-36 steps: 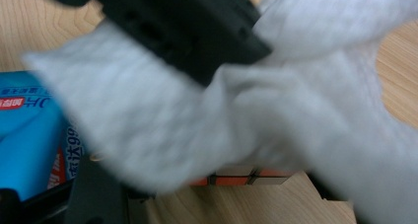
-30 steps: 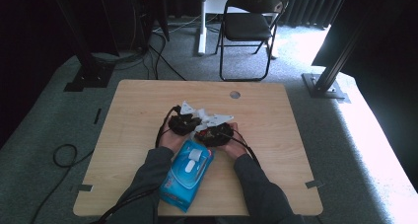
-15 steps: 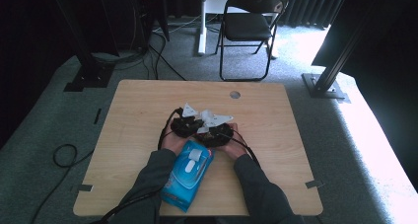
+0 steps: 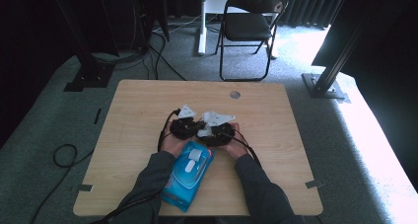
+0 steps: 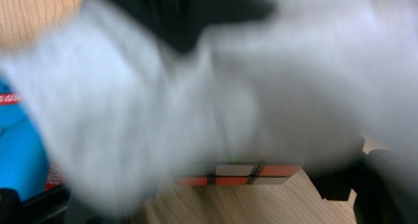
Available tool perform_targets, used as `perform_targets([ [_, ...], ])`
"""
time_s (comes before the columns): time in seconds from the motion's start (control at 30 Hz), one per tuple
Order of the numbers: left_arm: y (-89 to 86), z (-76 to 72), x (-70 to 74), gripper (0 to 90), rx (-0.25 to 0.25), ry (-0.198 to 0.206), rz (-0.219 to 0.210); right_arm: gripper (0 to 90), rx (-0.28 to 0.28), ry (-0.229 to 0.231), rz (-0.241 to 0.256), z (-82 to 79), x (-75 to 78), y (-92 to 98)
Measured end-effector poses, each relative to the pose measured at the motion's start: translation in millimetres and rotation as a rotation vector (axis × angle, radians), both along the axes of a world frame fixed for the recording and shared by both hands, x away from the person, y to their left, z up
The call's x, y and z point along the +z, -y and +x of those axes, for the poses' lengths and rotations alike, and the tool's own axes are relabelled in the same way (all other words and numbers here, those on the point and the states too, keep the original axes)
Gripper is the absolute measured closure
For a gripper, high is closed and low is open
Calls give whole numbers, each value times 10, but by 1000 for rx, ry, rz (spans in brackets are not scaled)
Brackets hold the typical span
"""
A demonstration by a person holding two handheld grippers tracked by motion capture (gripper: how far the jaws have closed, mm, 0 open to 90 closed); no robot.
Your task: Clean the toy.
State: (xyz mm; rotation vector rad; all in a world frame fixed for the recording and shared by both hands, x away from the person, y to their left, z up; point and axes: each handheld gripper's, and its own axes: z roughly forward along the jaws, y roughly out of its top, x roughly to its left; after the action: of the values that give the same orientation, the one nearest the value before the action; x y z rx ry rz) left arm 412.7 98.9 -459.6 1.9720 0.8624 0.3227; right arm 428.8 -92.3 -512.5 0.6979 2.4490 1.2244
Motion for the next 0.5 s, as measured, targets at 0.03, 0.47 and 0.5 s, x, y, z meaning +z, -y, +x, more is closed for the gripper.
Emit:
perform_targets([
  [0.03,-46,7,7,883,13,0,-7,340,-1,-1,1,-1,1,6],
  [0.47,-318,107,-35,882,118,-2,26,340,16,8,2,-23,15,-22],
  [0.5,-320,112,-48,883,116,-7,23,340,19,7,5,-27,25,-26],
])
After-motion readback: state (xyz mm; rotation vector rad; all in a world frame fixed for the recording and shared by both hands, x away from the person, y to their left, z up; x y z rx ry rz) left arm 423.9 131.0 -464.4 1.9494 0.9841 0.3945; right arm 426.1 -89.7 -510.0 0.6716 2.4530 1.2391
